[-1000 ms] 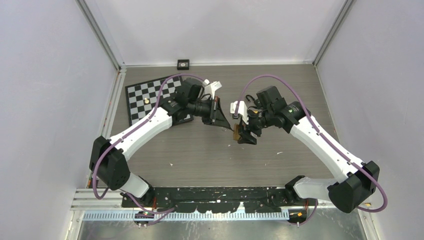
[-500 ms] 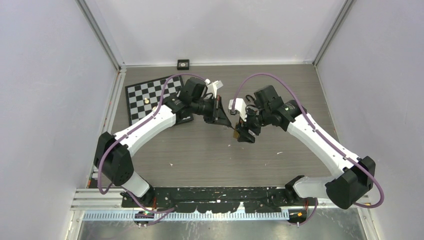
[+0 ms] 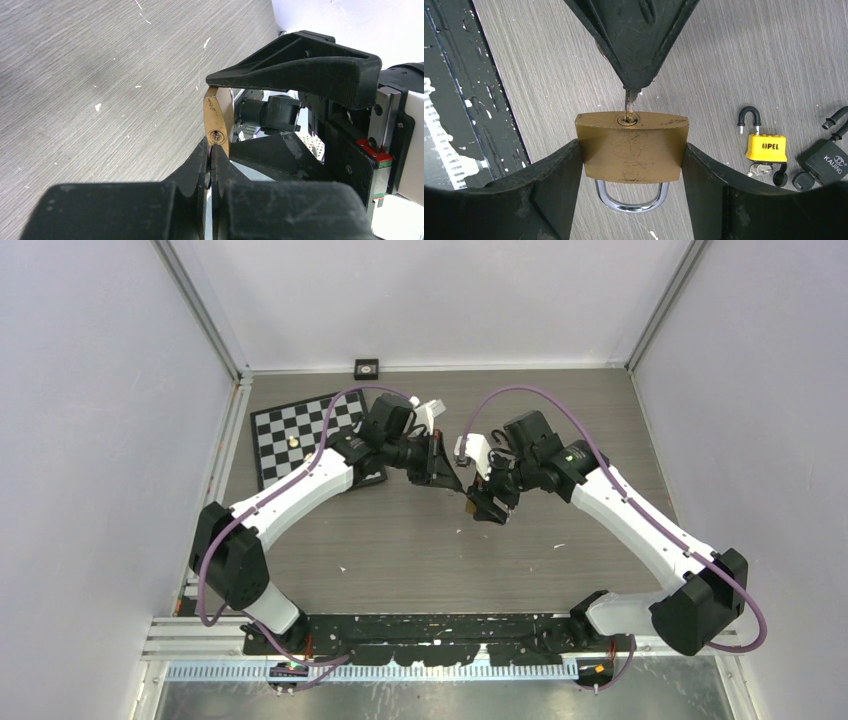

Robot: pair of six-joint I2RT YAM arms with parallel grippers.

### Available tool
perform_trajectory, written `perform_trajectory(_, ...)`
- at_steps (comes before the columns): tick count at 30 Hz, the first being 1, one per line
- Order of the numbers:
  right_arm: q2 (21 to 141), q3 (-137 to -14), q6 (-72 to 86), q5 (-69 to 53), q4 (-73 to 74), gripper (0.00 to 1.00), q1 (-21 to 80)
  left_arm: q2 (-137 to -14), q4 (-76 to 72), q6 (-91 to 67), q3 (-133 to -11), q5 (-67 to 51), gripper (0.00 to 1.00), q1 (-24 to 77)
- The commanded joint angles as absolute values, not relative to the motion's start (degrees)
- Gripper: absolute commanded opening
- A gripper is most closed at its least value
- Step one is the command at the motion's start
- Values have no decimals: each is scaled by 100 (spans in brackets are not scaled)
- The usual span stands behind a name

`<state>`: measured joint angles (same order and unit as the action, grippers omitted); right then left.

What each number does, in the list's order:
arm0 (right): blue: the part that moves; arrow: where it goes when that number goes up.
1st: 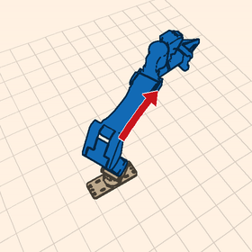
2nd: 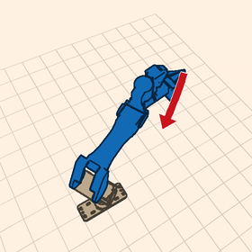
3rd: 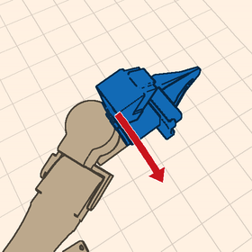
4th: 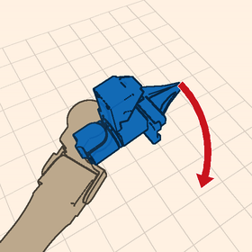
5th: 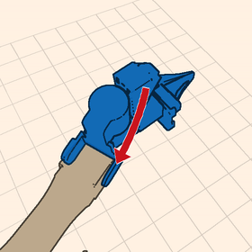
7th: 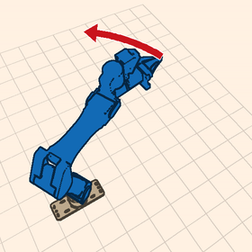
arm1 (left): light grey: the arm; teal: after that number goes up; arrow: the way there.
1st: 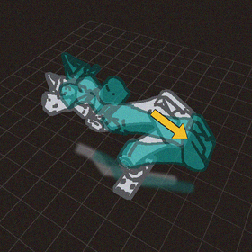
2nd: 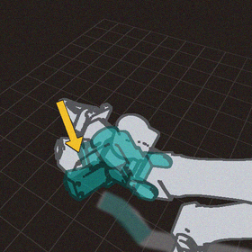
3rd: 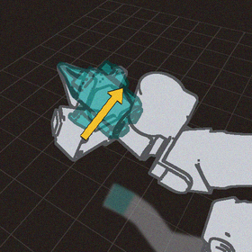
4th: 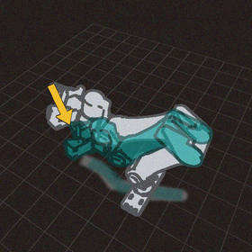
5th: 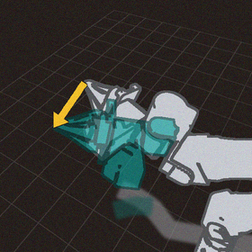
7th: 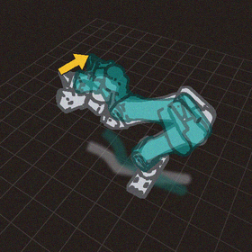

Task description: Unlock with the key

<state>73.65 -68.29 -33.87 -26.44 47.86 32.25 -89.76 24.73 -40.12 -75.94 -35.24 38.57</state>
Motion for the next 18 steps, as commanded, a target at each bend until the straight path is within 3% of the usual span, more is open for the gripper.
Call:
perform_trajectory(1, 7271, -7160, -3410, -2881, 4027, 1, 3252, -8980, 2511, -4047, -7783, -3755, 0, 3935)
perform_trajectory(18, 7047, -6881, -3770, -2939, 4102, 0, 3156, -8462, 2460, -3999, -7628, -3695, 0, 3625)
